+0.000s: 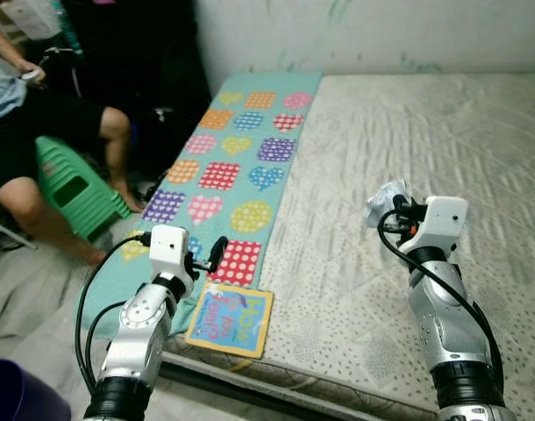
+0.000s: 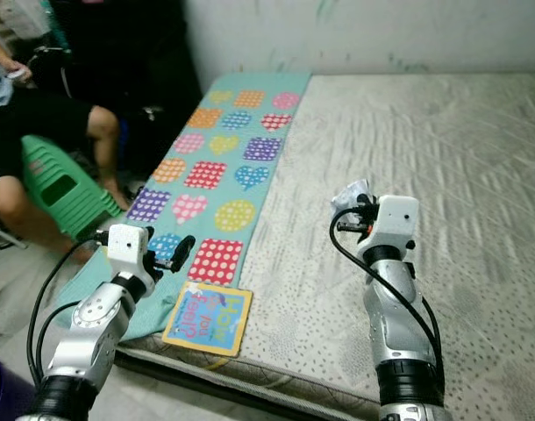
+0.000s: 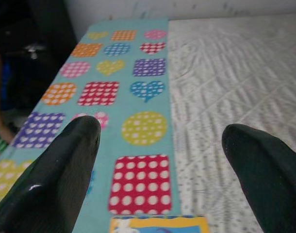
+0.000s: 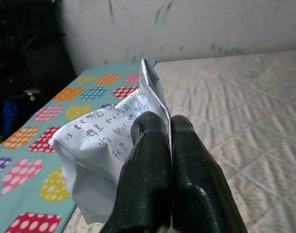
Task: Clean up the room
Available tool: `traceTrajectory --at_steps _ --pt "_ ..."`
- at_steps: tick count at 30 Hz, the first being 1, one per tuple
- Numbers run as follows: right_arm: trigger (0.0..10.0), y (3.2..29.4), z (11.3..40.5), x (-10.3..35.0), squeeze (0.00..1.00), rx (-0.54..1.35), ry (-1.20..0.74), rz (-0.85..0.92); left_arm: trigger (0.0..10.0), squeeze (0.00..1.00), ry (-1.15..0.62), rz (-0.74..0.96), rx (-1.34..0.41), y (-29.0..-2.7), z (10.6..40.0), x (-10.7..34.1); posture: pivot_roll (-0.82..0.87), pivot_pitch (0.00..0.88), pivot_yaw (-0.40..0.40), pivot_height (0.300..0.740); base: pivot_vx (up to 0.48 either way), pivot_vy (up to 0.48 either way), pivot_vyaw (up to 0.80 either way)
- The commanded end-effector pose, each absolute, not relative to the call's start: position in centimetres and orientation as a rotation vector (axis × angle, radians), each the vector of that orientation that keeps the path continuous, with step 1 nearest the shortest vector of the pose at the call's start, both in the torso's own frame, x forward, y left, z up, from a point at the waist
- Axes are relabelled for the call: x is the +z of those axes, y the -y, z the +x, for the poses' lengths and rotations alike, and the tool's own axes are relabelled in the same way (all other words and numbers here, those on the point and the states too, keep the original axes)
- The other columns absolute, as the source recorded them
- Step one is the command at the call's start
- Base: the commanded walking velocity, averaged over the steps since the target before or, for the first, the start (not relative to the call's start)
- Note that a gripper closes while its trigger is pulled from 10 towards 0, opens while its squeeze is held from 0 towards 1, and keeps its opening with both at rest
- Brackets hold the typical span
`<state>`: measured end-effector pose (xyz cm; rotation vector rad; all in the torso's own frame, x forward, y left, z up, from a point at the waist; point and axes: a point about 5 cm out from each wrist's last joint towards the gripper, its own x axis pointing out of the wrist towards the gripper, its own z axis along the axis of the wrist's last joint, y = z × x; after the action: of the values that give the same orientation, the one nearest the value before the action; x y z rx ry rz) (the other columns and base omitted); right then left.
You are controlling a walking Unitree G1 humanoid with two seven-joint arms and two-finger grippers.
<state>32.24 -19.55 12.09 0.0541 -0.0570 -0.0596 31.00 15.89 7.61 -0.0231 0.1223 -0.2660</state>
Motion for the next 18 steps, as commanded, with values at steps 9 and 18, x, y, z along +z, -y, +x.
traceTrajectory --at_steps 9,18 --pt "10.0 19.0 32.0 10.6 0.0 -0.089 0.021 0.066 10.0 0.0 -0.103 0.092 -0.293 -15.4 31.6 7.0 -0.25 0.0 0.165 0.74 0.0 0.0 0.0" --pt "10.0 19.6 30.9 9.6 0.0 -0.188 0.001 0.008 10.0 0.0 -0.08 0.109 -0.256 -16.0 31.5 6.9 -0.32 0.0 0.216 0.74 0.0 0.0 0.0"
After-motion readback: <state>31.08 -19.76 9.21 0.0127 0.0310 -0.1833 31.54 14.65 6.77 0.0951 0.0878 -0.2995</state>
